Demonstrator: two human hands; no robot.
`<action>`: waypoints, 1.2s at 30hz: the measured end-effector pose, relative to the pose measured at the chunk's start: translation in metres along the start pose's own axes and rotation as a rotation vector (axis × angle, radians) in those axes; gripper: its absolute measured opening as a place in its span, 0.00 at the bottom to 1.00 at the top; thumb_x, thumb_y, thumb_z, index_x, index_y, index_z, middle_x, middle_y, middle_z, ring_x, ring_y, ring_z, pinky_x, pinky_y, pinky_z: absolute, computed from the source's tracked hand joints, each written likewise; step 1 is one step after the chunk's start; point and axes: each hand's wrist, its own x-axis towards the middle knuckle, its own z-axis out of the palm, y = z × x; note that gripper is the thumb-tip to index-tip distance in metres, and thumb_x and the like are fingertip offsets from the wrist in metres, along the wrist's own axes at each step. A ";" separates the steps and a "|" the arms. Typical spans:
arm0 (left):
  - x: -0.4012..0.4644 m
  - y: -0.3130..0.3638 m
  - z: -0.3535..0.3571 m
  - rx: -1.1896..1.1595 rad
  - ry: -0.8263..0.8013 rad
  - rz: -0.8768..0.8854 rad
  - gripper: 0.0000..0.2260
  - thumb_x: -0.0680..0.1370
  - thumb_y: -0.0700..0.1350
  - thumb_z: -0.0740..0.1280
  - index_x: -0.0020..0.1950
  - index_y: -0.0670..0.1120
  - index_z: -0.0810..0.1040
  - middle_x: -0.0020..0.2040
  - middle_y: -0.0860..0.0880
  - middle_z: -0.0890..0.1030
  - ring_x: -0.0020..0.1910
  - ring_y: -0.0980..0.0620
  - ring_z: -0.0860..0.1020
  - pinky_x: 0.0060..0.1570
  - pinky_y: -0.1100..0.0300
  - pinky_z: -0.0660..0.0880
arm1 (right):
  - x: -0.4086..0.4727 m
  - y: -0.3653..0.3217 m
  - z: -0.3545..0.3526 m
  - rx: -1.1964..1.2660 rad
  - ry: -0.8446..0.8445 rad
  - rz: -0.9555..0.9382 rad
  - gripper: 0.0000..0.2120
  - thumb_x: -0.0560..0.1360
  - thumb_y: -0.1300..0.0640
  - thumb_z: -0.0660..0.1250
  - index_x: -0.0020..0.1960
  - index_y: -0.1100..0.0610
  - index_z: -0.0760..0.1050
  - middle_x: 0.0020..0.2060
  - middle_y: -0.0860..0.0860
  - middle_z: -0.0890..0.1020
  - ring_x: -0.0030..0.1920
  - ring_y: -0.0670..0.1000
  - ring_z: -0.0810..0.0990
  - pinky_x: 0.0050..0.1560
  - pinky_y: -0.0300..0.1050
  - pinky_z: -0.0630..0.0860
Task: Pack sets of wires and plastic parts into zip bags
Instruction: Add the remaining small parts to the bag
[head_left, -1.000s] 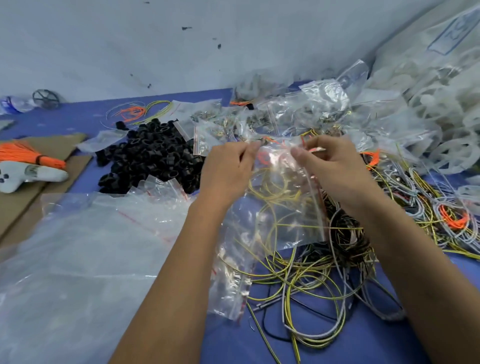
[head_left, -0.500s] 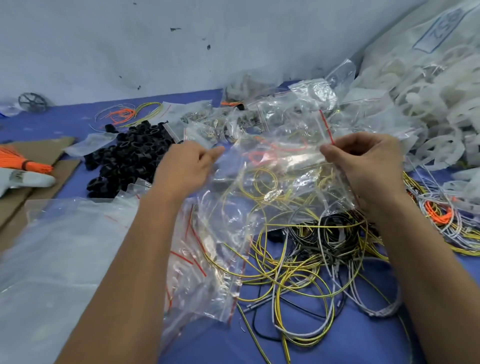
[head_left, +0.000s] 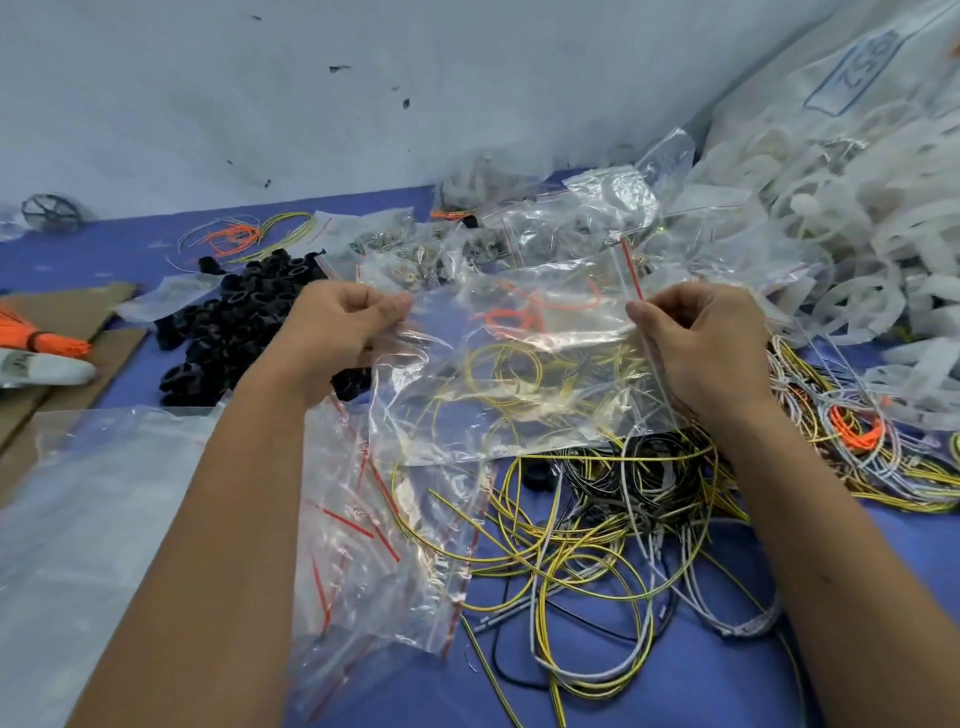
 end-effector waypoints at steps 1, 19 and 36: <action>0.000 -0.002 -0.003 -0.056 -0.015 -0.053 0.12 0.74 0.49 0.74 0.47 0.39 0.85 0.47 0.38 0.87 0.43 0.44 0.87 0.41 0.55 0.84 | 0.000 0.000 -0.001 0.006 -0.002 0.004 0.05 0.77 0.53 0.75 0.42 0.50 0.83 0.33 0.45 0.84 0.30 0.39 0.80 0.30 0.29 0.72; -0.018 0.033 0.082 0.311 0.379 0.226 0.16 0.81 0.56 0.68 0.41 0.45 0.78 0.36 0.50 0.81 0.37 0.50 0.79 0.42 0.52 0.75 | -0.018 -0.019 0.021 -0.150 -0.068 -0.326 0.03 0.78 0.62 0.72 0.48 0.61 0.80 0.32 0.51 0.80 0.32 0.52 0.76 0.37 0.48 0.74; -0.030 -0.032 0.138 -0.319 0.104 0.021 0.14 0.84 0.39 0.63 0.38 0.41 0.78 0.31 0.40 0.79 0.25 0.47 0.73 0.23 0.61 0.69 | -0.025 -0.020 0.033 -0.089 -0.399 -0.318 0.10 0.74 0.55 0.78 0.52 0.55 0.80 0.40 0.47 0.83 0.40 0.46 0.81 0.43 0.35 0.74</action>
